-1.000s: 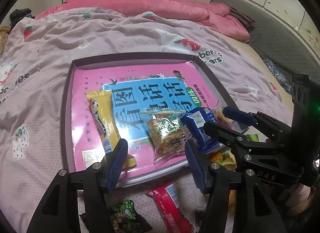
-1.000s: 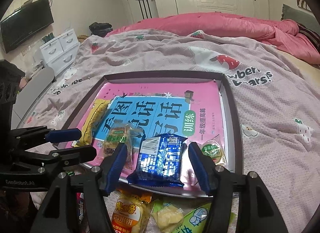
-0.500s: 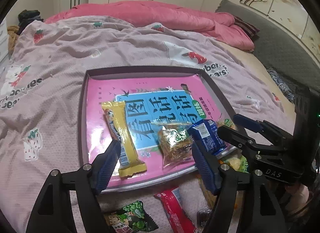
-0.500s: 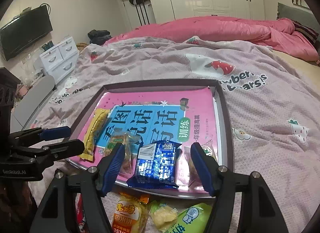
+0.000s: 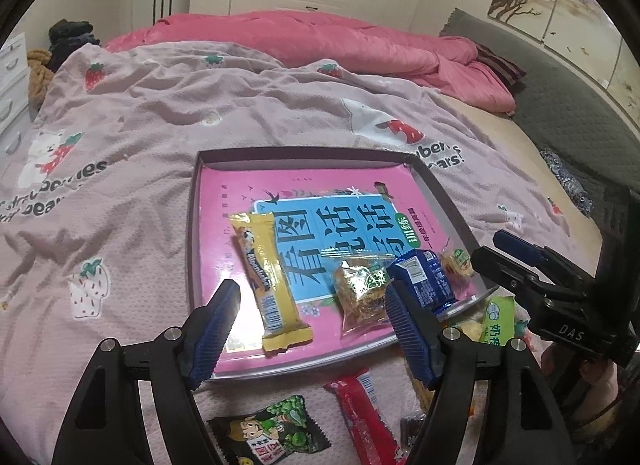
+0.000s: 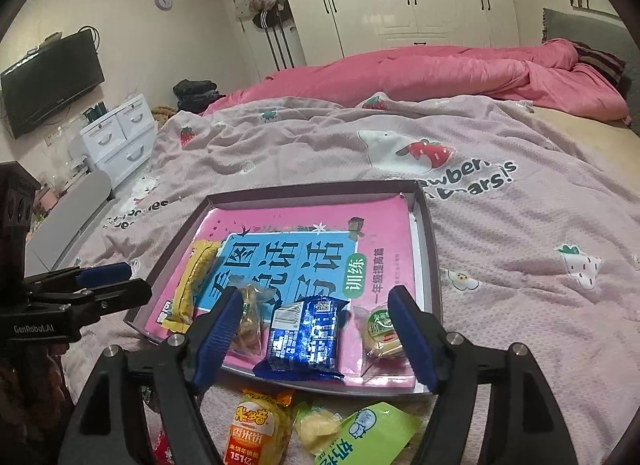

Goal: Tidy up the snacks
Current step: 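Withdraw both tools from the tray toward the remaining snacks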

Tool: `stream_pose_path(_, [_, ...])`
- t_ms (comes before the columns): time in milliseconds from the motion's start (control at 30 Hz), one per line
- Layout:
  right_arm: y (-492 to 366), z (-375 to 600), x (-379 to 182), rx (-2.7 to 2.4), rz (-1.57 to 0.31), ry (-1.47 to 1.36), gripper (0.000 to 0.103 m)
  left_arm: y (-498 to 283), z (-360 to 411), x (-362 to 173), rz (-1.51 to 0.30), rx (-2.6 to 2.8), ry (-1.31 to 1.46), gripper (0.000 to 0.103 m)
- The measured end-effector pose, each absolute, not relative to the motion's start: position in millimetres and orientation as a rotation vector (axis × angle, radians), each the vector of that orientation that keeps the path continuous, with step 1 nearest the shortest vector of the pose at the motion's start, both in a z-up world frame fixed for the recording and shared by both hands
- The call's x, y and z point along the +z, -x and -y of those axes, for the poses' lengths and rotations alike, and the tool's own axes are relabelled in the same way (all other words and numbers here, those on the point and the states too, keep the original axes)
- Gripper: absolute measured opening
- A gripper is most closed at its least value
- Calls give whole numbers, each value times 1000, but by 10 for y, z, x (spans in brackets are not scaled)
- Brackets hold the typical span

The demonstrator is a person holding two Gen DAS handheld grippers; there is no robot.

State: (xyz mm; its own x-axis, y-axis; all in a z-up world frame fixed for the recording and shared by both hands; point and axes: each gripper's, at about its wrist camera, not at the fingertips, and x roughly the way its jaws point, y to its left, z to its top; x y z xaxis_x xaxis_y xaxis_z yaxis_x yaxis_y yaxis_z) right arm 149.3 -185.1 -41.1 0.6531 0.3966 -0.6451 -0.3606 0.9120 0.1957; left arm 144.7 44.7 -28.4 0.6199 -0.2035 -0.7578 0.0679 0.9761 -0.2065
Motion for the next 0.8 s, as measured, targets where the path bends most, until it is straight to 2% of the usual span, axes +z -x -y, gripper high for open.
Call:
stream_pose_path(133, [-1450,1855,-373,432,-728,-44,79,-1419,-494,-235,-881,-149,170,76])
stream_pose_path(800, [-1305,2016,-209,388,-685,-65,81,-1265,-555,-87,-859,-153,178,77])
